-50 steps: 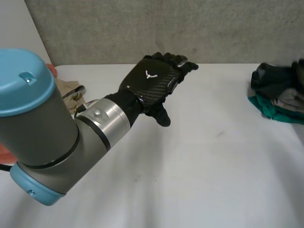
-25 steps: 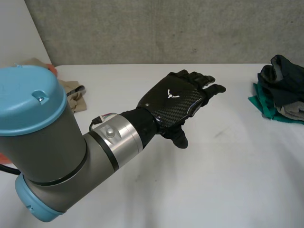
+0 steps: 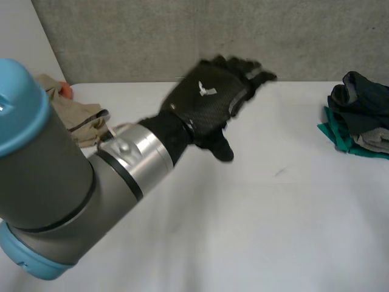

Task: Fold the laundry.

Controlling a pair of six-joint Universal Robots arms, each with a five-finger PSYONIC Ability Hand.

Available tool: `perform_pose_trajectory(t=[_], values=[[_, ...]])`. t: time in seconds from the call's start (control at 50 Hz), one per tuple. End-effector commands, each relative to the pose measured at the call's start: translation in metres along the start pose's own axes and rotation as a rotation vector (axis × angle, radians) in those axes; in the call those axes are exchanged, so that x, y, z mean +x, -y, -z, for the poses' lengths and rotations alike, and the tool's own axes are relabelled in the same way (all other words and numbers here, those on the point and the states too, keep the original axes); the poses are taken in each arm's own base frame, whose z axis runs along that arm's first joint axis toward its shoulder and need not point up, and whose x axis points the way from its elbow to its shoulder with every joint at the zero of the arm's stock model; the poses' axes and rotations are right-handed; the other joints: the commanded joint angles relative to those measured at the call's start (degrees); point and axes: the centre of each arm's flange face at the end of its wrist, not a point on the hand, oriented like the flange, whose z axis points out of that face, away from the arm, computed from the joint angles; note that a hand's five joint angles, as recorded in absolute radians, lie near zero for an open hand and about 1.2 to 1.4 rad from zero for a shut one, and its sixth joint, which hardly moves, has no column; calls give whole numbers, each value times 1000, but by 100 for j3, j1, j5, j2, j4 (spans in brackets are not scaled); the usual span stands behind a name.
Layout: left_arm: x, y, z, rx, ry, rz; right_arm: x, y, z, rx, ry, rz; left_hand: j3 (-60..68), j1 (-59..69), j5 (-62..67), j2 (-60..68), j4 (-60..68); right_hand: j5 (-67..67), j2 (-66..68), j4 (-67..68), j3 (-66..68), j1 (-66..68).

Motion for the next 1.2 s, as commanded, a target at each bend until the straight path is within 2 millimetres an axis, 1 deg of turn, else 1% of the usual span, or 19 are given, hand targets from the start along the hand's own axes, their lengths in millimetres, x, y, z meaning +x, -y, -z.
perform_pose_trajectory(t=[0.02, 0.06, 0.08, 0.14, 0.16, 0.22, 0.24, 0.3, 0.32, 0.38, 0.46, 0.6, 0.76, 0.82, 0.84, 0.86, 0.98, 1.12, 1.2], values=[[-47, 24, -8, 76, 291, -45, -11, 112, 48, 463, 21, -189, -58, 182, -136, 53, -29, -246, -209, -216, -235, -318], [-68, 24, -9, 70, 382, -70, -22, 136, 72, 570, 90, -239, -59, 182, -136, 53, -29, -246, -209, -216, -235, -318], [-95, 20, -7, 48, 480, -109, -38, 151, 97, 650, 182, -285, -75, 166, -153, 36, -46, -246, -209, -216, -235, -318], [-134, 8, -1, -14, 604, -196, -65, 166, 137, 745, 336, -325, -109, 132, -186, 2, -80, -246, -209, -216, -235, -318], [-158, -5, 3, -76, 663, -268, -85, 171, 166, 794, 451, -337, -142, 99, -220, -31, -113, -246, -209, -216, -235, -318], [-186, -34, 7, -191, 712, -361, -115, 174, 211, 834, 627, -343, -176, 65, -254, -65, -147, -246, -209, -216, -235, -318], [-201, -61, 9, -286, 722, -410, -133, 172, 241, 838, 742, -348, -159, 81, -237, -48, -130, -246, -209, -216, -235, -318], [-225, -97, 17, -411, 740, -465, -154, 161, 278, 798, 899, -345, -176, 65, -253, -65, -147, -246, -209, -216, -235, -318], [-243, -119, 25, -486, 757, -488, -163, 152, 295, 748, 966, -326, -176, 65, -254, -65, -147, -246, -209, -216, -235, -318], [-276, -169, 40, -593, 753, -488, -176, 132, 317, 646, 1057, -253, -143, 98, -220, -32, -113, -246, -209, -216, -235, -318], [-303, -213, 46, -604, 718, -478, -194, 107, 334, 544, 1144, -133, -75, 165, -153, 36, -46, -246, -209, -216, -235, -318], [-343, -252, 46, -552, 760, -631, -210, 78, 337, 453, 1146, -12, 277, 518, 199, 388, 306, -246, -209, -216, -235, -318], [-366, -278, 54, -536, 776, -733, -211, 75, 338, 434, 1142, -9, 1517, 1758, 1439, 1628, 1546, -246, -209, -216, -235, -318], [-366, -279, 53, -521, 755, -737, -211, 74, 340, 431, 1146, -8, 3650, 3890, 3572, 3761, 3679, -246, -209, -216, -235, -318], [-367, -277, 52, -514, 756, -742, -211, 73, 340, 430, 1145, -8, 5857, 6098, 5780, 5968, 5887, -246, -209, -216, -235, -318], [-368, -277, 52, -511, 761, -745, -211, 73, 340, 430, 1145, -8, 6793, 7034, 6715, 6904, 6822, -246, -209, -216, -235, -318], [-367, -253, 44, -467, 818, -769, -211, 73, 338, 426, 1140, -10, 6802, 7043, 6725, 6914, 6832, -246, -209, -216, -235, -318], [-326, -151, 11, -185, 826, -638, -209, 77, 333, 439, 1107, -10, 6802, 7043, 6725, 6914, 6832, -246, -209, -216, -235, -318], [-269, -88, -14, -6, 739, -463, -204, 81, 323, 424, 1024, -5, 6802, 7043, 6725, 6914, 6832, -246, -209, -216, -235, -318]])
